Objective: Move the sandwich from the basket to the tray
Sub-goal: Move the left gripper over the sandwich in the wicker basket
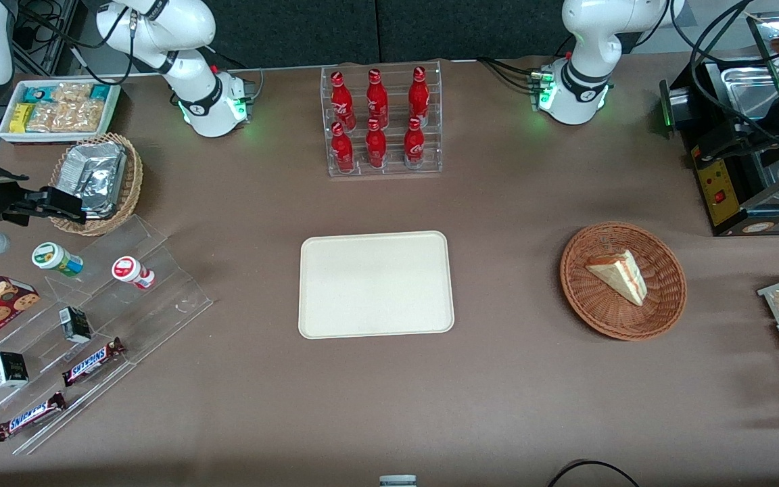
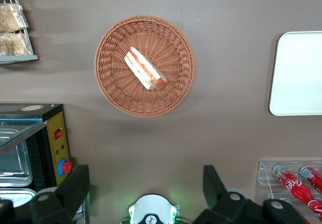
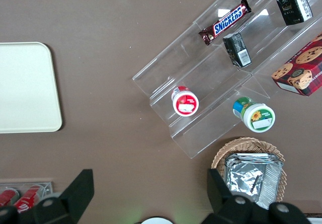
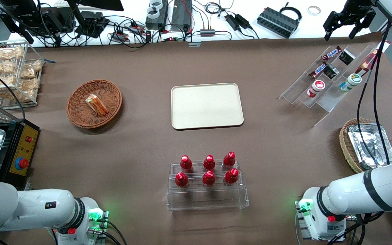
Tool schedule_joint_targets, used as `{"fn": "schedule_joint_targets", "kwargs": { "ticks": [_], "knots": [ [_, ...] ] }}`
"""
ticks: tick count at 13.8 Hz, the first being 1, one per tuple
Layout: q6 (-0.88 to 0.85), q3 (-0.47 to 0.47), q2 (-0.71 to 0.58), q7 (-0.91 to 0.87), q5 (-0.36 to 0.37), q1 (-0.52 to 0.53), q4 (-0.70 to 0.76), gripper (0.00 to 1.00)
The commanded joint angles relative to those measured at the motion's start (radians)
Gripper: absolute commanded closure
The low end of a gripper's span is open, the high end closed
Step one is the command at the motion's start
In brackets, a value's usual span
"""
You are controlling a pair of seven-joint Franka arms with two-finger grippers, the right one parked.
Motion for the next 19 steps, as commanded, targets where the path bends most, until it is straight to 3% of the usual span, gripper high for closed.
{"fn": "schedule_joint_targets", "kwargs": {
  "ticks": [1, 6, 11, 15, 19],
  "knots": [
    [-0.012, -0.022, 0.004, -0.006, 0.013, 0.019, 0.023, 0.01],
    [0.049, -0.020, 0.062, -0.043, 0.046, 0.014, -0.009, 0.01],
    [0.279, -0.020, 0.059, -0.351, 0.089, 0.014, -0.213, 0.01],
    [0.534, -0.020, 0.056, -0.734, 0.085, 0.014, -0.394, 0.00],
    [0.736, -0.022, 0.053, -0.894, 0.080, 0.013, -0.559, 0.00]
  ]
}}
